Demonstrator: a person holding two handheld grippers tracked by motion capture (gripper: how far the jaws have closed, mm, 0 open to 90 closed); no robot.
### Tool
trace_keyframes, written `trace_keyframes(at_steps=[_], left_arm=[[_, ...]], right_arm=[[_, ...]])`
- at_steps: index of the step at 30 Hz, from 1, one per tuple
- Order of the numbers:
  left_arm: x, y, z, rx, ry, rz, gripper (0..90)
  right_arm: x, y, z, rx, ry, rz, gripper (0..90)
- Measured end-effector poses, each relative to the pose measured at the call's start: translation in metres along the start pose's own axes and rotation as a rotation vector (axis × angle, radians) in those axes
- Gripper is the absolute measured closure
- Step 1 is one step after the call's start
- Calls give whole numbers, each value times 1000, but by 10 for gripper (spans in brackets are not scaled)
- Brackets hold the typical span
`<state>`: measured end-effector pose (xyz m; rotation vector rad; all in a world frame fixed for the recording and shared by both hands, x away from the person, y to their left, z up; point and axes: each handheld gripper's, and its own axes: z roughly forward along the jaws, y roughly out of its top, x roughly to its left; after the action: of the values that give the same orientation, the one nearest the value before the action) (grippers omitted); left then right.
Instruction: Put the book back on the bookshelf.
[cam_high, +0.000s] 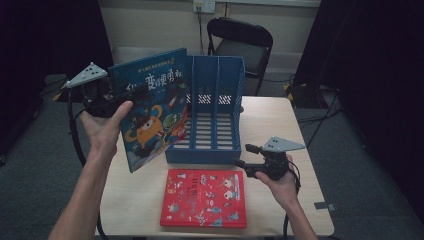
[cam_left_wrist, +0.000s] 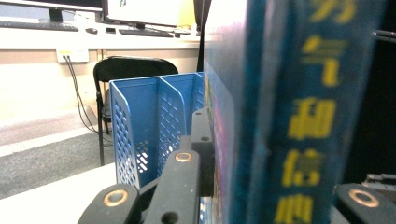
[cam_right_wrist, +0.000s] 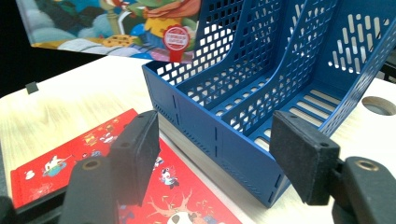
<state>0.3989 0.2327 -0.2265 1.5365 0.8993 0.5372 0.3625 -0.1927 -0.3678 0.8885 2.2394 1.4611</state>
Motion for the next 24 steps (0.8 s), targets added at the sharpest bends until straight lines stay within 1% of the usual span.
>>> trace_keyframes(at_steps=[2,3,6,9,15,18,21,23,24], left_arm=[[2,0,3,-3,8,-5,833],[2,-1,5,-9,18,-11,833],[3,-1,11,-19,56,-2,833],[6,-2,18,-28,76,-8,833],[10,-3,32,-55,97,-43,833],[10,-3,37,-60,104,-29,833],[10,-4,43,-73,117,-37,833],[10,-4,45,-71,119,-31,833],[11,-5,47,-71,125,-37,833]], right_arm=[[0,0,0,-2,0,0,334],[-1,0,-1,-2,-2,1,334],[-2,0,-1,-1,-3,2,334],[-1,0,-1,-1,-1,2,334],[-2,0,-1,0,-3,-1,334],[-2,0,-2,-2,-3,1,334],[-3,-1,-3,-2,-2,3,334],[-3,-1,-3,-5,-1,2,334],[-3,-1,-3,-4,-1,2,334]])
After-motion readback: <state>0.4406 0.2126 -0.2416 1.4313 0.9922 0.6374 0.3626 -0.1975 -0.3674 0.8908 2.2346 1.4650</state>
